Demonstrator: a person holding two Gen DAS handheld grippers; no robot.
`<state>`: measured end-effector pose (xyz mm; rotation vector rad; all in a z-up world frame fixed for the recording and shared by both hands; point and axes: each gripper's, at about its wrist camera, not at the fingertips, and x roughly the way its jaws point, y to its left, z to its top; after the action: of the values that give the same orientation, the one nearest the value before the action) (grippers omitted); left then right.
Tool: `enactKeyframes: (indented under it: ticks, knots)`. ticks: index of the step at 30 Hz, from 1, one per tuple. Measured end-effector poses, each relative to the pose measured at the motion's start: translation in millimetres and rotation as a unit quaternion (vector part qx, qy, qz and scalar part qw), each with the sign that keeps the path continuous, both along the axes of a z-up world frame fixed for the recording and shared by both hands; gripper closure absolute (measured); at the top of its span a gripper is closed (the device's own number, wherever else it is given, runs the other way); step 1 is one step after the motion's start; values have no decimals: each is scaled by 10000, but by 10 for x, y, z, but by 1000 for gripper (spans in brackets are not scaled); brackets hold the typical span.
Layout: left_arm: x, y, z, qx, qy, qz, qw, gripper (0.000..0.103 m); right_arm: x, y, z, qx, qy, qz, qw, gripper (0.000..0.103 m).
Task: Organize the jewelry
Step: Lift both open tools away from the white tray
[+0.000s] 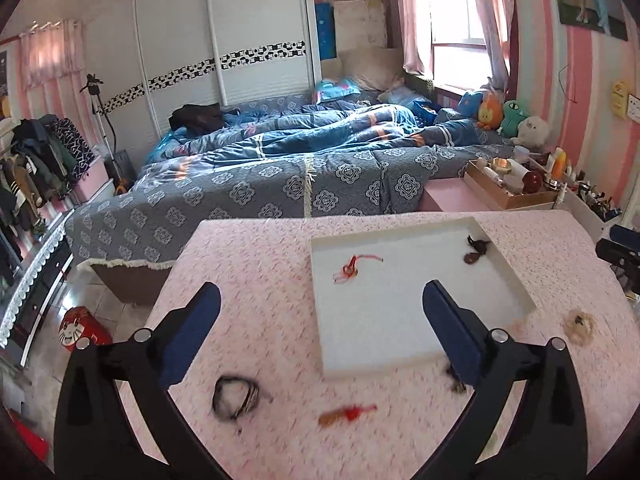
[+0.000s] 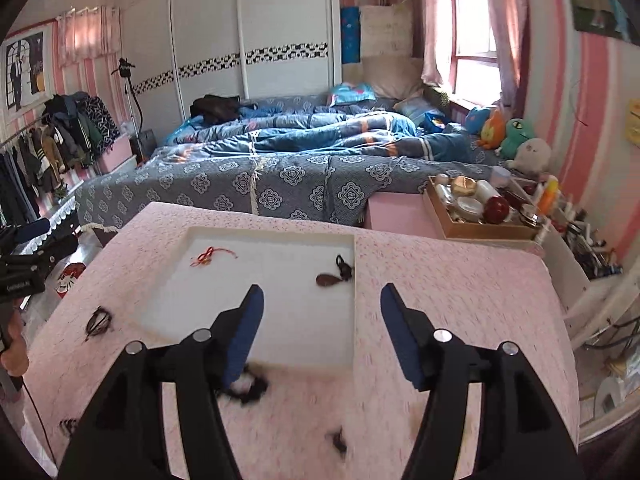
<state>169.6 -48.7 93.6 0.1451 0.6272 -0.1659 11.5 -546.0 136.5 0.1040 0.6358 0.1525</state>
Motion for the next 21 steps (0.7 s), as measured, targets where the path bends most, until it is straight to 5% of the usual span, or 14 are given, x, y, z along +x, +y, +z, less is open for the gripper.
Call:
enactKeyframes:
  ticks: [10, 21]
  knots:
    - [-821, 346, -22, 44, -173, 156, 9997, 3, -905, -88, -117, -33, -147, -283, 9995, 39]
    - [-1048, 777, -340, 21, -67, 515, 9986, 3, -1165, -192, -403, 32, 20, -662, 9978, 39]
